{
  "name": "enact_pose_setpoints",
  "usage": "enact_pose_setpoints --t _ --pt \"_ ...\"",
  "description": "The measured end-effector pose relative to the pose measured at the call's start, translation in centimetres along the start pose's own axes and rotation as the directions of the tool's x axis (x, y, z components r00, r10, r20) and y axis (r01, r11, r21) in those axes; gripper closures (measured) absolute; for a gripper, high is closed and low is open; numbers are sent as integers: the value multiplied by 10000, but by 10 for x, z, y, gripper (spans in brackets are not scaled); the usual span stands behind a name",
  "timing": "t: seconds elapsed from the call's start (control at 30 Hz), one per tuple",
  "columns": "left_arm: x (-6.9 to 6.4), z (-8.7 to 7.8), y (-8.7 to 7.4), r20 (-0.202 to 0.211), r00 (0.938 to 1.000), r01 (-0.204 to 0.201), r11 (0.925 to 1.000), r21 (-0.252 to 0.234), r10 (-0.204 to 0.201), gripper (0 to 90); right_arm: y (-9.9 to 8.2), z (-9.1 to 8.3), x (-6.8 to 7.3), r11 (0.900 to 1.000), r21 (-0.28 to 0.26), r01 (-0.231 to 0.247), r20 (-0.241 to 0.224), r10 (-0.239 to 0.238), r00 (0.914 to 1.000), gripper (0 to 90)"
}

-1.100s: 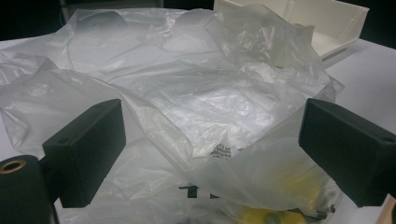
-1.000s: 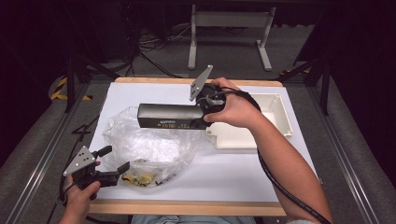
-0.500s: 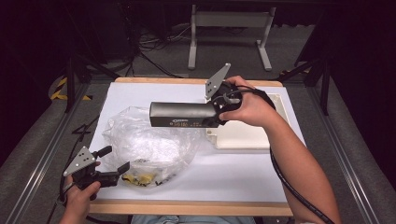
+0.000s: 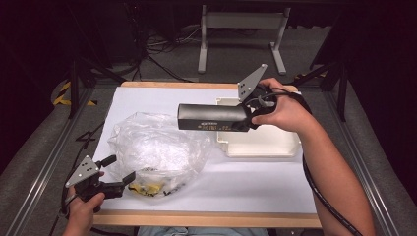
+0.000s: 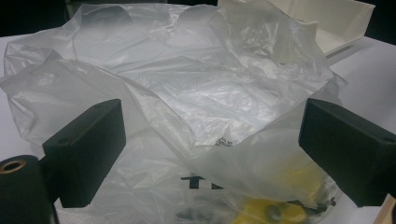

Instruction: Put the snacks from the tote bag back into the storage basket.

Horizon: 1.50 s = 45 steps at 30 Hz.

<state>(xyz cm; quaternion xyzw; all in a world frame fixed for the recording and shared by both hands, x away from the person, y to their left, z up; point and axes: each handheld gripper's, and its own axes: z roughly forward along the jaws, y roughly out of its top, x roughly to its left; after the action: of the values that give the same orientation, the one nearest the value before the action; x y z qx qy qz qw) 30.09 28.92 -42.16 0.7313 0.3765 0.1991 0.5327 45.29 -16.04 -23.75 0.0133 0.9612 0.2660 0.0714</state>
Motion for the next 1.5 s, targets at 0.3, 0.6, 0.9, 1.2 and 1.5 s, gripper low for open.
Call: enact_pose_setpoints --t 0.3,0.6,0.9,1.2,1.5 --pt "0 2 0 54 10000 26 10000 -2 -26 84 -20 -18 -3 9999 -19 -159 310 160 9994 431" --pt "0 3 1 53 10000 21 10000 43 -21 84 -40 -30 -7 9989 -8 -466 535 466 9975 431" --pt "0 3 1 49 10000 20 10000 68 -20 83 -60 -40 -13 9953 -4 -972 691 970 9929 431" --pt "-1 3 0 -75 9999 -103 9998 147 104 83 -75 -44 -21 9910 146 -1331 943 1312 9869 430" --pt "-1 3 0 -70 10000 -64 9999 158 65 83 -91 -42 -30 9879 226 -1536 1286 1495 9804 430"
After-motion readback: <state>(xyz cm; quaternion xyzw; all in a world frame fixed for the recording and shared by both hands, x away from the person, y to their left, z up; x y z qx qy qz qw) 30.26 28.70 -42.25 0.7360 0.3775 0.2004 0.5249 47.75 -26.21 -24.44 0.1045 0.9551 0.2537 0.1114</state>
